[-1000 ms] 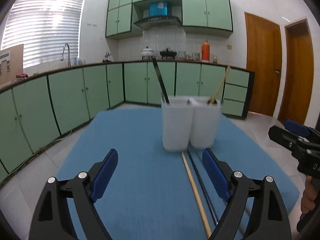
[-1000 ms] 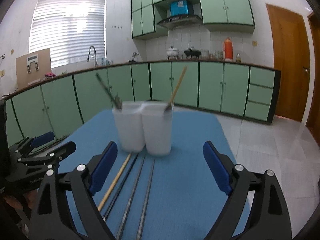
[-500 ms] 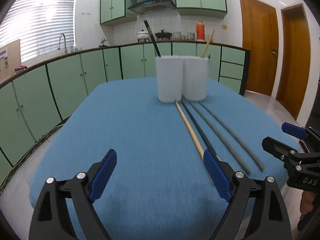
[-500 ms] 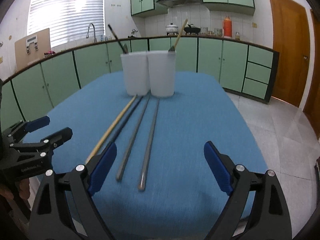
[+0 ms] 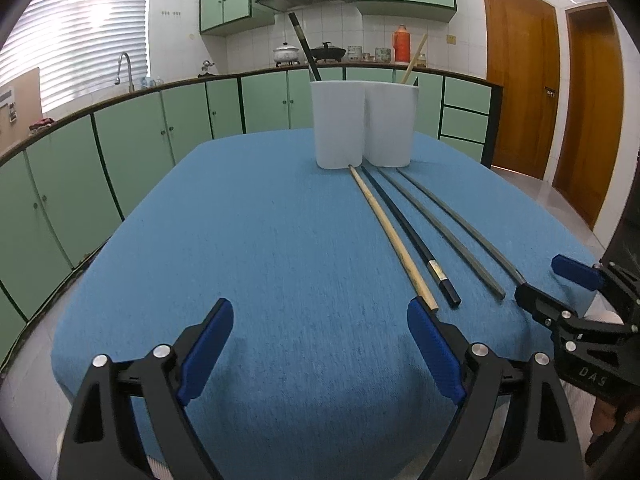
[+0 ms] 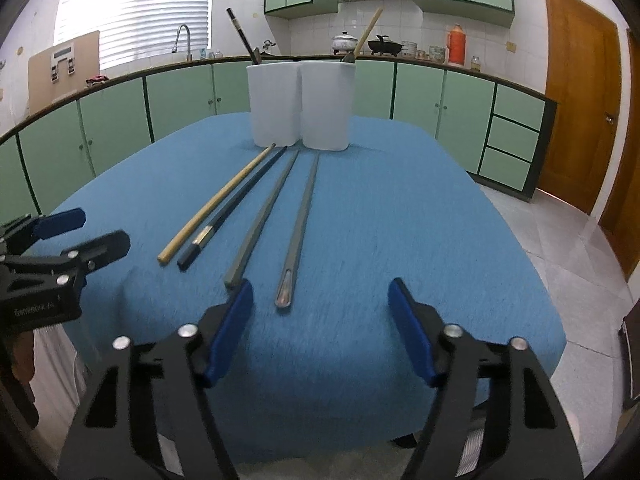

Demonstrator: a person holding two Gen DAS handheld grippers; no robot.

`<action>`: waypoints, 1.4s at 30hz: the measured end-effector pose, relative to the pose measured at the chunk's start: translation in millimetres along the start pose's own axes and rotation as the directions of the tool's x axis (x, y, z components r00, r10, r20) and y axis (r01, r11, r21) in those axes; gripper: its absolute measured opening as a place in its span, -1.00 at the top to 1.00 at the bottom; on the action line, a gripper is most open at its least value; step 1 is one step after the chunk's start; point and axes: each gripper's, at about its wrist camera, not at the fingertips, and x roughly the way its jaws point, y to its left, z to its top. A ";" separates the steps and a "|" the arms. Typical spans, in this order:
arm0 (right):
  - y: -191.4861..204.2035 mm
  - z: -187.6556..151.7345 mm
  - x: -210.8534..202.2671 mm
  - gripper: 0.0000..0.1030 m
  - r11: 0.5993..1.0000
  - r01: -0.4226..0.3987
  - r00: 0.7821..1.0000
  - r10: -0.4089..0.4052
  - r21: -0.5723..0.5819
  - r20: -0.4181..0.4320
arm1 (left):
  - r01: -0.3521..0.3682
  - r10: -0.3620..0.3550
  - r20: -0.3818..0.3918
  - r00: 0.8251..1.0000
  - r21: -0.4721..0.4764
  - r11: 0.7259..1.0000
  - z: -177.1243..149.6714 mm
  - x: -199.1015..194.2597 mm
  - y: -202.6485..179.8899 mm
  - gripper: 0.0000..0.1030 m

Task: Organize utensils
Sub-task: 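Move both tools back toward the chopsticks lying on the blue cloth, then grasp the grey metal chopstick with the right tool while the left tool grasps the wooden chopstick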

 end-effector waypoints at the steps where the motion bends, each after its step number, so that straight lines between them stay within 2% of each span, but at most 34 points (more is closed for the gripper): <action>1: 0.9 -1.1 -0.6 -0.09 1.000 -0.004 1.000 0.004 -0.002 0.001 | 0.001 -0.001 0.000 1.000 0.000 1.000 0.0 -0.3 -0.6 -0.69; 5: 3.6 -2.0 -2.3 0.26 1.000 -0.025 1.000 0.025 -0.007 0.006 | 0.004 -0.004 0.004 1.000 0.000 1.000 -0.1 -2.5 -3.3 -0.69; 10: 6.1 -2.1 -2.9 0.55 0.999 -0.045 0.999 0.045 -0.007 0.008 | 0.007 -0.007 0.008 1.000 0.002 1.000 0.4 -4.7 -4.4 -0.69; 15: 8.2 -3.4 -1.8 0.68 0.999 -0.048 0.999 0.048 -0.007 0.015 | 0.016 -0.016 0.012 1.000 -0.001 1.000 1.5 -6.2 -6.4 -0.69; 18: 9.1 -4.0 -2.0 0.85 0.999 -0.043 0.999 0.043 -0.020 0.020 | 0.024 -0.024 0.014 1.000 -0.009 1.000 1.8 -6.6 -7.8 -0.69; 26: -1.3 -5.5 -7.1 0.86 0.999 -0.037 0.999 0.037 0.012 0.018 | 0.055 -0.055 -0.001 0.998 -0.007 0.998 0.7 -2.7 -16.9 -0.66; 32: -4.8 -8.6 -8.4 0.86 0.999 -0.041 0.999 0.041 0.021 0.020 | 0.068 -0.068 -0.029 0.997 0.005 0.998 -0.6 7.7 -28.0 -0.50; 34: -5.8 -9.2 -8.6 0.86 0.999 -0.045 0.999 0.044 0.025 0.022 | 0.070 -0.070 -0.042 0.997 0.006 0.998 -0.9 12.9 -30.7 -0.35; 38: -7.1 -10.4 -8.4 0.86 0.998 -0.052 0.998 0.051 0.033 0.026 | 0.061 -0.060 -0.035 0.998 0.018 0.998 -0.2 16.8 -35.8 -0.26; 42: -8.0 -11.0 -7.8 0.86 0.998 -0.056 0.998 0.055 0.041 0.029 | 0.069 -0.068 -0.033 0.997 0.028 0.997 1.3 17.8 -42.8 0.01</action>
